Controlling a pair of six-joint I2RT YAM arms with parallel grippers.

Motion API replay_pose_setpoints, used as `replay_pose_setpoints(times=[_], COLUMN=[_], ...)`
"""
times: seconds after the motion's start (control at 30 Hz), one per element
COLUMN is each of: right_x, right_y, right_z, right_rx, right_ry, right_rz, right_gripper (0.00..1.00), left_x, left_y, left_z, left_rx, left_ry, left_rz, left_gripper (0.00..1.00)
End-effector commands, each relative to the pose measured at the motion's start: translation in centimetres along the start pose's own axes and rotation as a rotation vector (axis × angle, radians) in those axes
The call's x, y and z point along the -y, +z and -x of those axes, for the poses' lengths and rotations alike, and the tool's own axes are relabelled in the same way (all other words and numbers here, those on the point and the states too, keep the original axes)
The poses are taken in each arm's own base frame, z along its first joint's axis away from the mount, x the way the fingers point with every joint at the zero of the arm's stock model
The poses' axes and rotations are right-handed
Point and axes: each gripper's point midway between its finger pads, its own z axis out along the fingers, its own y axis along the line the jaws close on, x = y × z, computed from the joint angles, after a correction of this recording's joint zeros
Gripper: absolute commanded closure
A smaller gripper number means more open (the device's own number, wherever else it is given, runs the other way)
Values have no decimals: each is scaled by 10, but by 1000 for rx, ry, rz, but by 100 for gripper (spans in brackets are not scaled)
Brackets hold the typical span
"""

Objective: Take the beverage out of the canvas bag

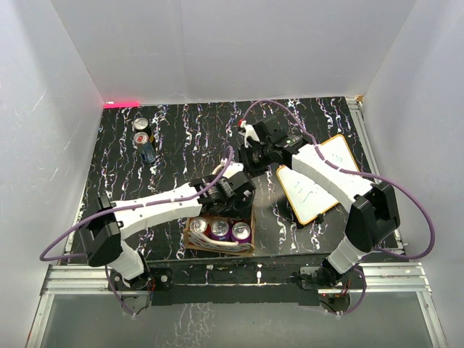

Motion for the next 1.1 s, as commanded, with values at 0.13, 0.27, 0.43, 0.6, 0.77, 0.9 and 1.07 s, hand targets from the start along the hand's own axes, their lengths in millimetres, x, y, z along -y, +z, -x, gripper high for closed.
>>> replay_pose_setpoints(times=[0.13,0.27,0.43,0.6,0.77,0.9,1.07], right_x=[-9,-8,-7,-8,-8,-8,-9], right_y=[-14,-13,-13,-12,-12,-12,-13], right_z=[15,14,13,14,15,16,16], right_rx=[79,74,73,73,74,75,76], right_ry=[-43,-41,-39,-41,-42,-40,-42], right_rz=[23,22,23,27,30,32,33], right_gripper=[88,88,88,88,88,88,88], left_x=[5,2,2,-3,-7,-4,4], left_y=[10,21,29,34,36,35,18], left_z=[-2,-13,-23,-34,-41,-40,-19], left_rx=[-39,-87,-128,-176,-196,-202,-147], left_ry=[36,58,66,74,75,79,72], left_rz=[25,53,61,83,92,87,61], left_gripper=[18,18,17,16,15,22,43])
